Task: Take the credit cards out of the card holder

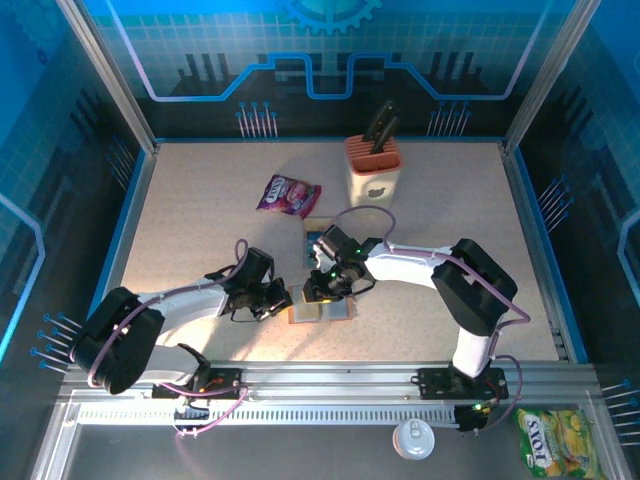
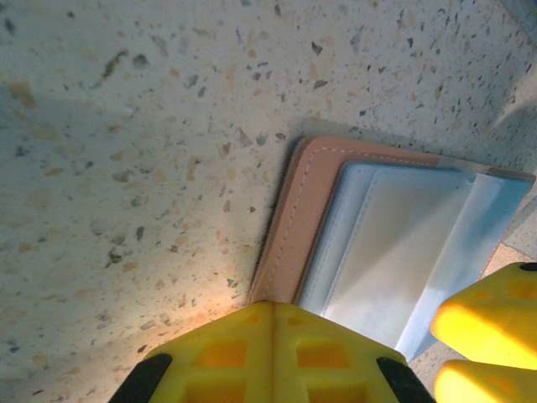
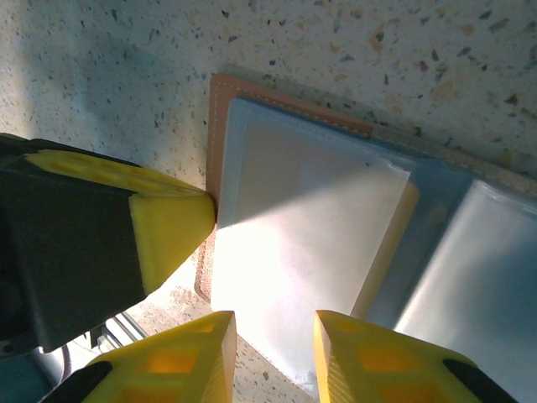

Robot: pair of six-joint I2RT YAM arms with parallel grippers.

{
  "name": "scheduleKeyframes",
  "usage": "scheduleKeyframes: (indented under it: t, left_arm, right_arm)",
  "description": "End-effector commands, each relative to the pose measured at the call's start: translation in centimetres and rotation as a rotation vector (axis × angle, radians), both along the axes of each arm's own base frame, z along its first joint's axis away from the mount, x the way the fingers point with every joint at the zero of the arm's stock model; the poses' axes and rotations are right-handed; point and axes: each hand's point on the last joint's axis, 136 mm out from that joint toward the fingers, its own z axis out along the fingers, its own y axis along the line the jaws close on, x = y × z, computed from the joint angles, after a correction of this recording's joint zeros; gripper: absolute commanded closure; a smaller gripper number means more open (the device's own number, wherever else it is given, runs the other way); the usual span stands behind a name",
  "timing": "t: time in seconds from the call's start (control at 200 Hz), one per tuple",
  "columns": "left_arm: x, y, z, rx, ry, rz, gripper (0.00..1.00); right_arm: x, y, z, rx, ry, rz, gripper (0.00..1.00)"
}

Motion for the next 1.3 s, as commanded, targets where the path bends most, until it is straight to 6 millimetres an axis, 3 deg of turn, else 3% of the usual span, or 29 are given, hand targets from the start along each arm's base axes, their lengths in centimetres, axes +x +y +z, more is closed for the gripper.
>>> scheduleKeyframes:
  t: [0.0, 0.255, 0.495, 0.93, 1.296]
  left_arm:
    - [-0.3, 0.3, -0.6, 0.003, 0.023, 0.004, 1.00]
    - [-0.3, 0.3, -0.5, 0.003, 0.019, 0.005, 1.00]
    - [-0.3, 0.3, -0.6, 0.003, 0.023, 0.006, 1.00]
    - [-0.3, 0.3, -0.6, 0.006, 0.024, 0.006, 1.00]
    - [-0.2, 0.4, -0.5, 0.011, 0.021, 0.007, 1.00]
  right_arm:
    - [-0.8, 0.9, -0.4, 0.022, 0.041, 0.016, 0.70]
    - [-0.8, 1.3, -0.6, 0.017, 0.048, 0.024, 0.71]
    - [-0.9, 0.2, -1.8, -0.071, 0.069, -0.006, 0.70]
    - [-0.9, -1.4, -1.4, -0.125, 0.040, -0.029, 0.70]
    - [-0.9, -1.4, -1.2, -0.051, 0.059, -0.047, 0.69]
